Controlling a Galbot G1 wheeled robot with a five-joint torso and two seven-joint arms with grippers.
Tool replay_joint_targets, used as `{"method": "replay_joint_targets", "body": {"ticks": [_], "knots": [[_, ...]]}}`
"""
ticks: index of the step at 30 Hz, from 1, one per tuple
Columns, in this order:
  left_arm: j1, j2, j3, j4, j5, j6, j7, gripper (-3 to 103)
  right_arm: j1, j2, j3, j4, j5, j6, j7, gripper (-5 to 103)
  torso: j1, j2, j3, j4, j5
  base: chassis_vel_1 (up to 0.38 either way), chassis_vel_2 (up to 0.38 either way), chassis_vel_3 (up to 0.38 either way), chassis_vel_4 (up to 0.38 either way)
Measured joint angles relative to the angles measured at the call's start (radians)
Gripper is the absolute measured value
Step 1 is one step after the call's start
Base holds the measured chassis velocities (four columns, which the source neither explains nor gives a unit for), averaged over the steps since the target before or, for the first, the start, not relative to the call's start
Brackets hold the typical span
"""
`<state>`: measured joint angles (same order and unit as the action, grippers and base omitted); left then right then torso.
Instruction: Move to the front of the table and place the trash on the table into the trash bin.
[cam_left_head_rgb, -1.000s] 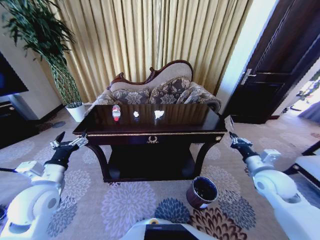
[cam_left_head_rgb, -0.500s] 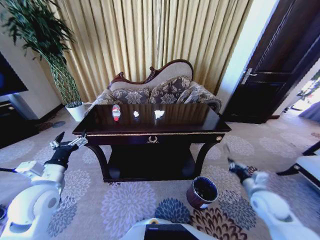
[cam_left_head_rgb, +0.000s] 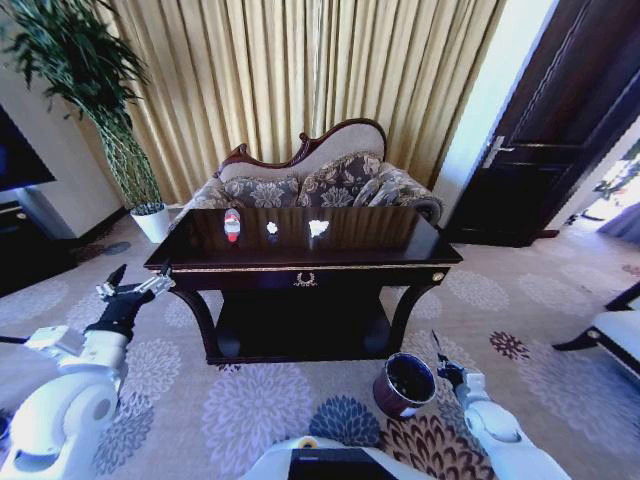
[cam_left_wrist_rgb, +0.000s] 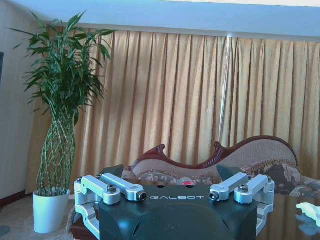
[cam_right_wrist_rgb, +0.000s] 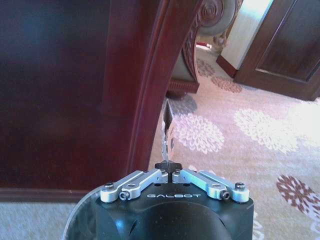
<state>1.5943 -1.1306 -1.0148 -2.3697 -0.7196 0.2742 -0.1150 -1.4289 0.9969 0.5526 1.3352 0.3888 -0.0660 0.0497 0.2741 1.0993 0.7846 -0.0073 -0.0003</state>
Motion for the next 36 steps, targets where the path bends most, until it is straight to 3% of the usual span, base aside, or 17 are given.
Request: {"method": "replay_joint_targets", "body": {"ticks": [10, 17, 18, 23, 26, 27, 35, 36], "knots": [[0.000, -0.012, -0.008, -0.001, 0.000, -0.001, 0.000, 100, 0.030, 0.010, -0.028, -0.094, -0.036, 0.055, 0.025, -2, 0.000, 0.000, 0.000, -0.0003, 0.0001, 0.000, 0.000, 0.000, 0.000], [-0.004, -0.013, -0.005, -0.004, -0.001, -0.001, 0.000, 100, 0.024, 0.010, -0.019, -0.091, -0.034, 0.081, 0.048, 19, 0.000, 0.000, 0.000, -0.0002, 0.0001, 0.000, 0.000, 0.000, 0.000], [-0.005, -0.013, -0.002, -0.004, -0.001, -0.001, 0.000, 100, 0.017, 0.007, -0.014, -0.084, -0.033, 0.086, 0.048, 30, 0.000, 0.000, 0.000, -0.0001, 0.0000, 0.000, 0.000, 0.000, 0.000], [-0.008, -0.013, 0.004, -0.004, -0.001, -0.001, 0.001, 100, 0.005, 0.006, -0.003, -0.072, -0.030, 0.090, 0.047, 41, 0.000, 0.000, 0.000, -0.0001, 0.0000, 0.000, 0.000, 0.000, 0.000], [-0.011, -0.013, 0.006, -0.002, -0.001, 0.000, 0.001, 100, -0.006, 0.005, 0.005, -0.060, -0.029, 0.092, 0.047, 57, 0.000, 0.000, 0.000, -0.0001, 0.0000, 0.000, 0.000, 0.000, 0.000], [-0.011, -0.013, 0.006, -0.002, -0.001, 0.000, 0.001, 100, -0.006, 0.005, 0.005, -0.060, -0.029, 0.092, 0.047, 57, 0.000, 0.000, 0.000, -0.0001, 0.0000, 0.000, 0.000, 0.000, 0.000], [-0.007, -0.014, 0.001, 0.003, -0.002, 0.000, 0.003, 100, -0.024, -0.001, 0.017, -0.027, -0.012, 0.086, 0.045, 90, 0.000, 0.000, 0.000, 0.0000, 0.0000, 0.000, 0.000, 0.000, 0.000], [-0.007, -0.014, 0.001, 0.003, -0.002, 0.000, 0.003, 100, -0.024, -0.001, 0.017, -0.027, -0.012, 0.086, 0.045, 90, 0.000, 0.000, 0.000, 0.0000, 0.0000, 0.000, 0.000, 0.000, 0.000]]}}
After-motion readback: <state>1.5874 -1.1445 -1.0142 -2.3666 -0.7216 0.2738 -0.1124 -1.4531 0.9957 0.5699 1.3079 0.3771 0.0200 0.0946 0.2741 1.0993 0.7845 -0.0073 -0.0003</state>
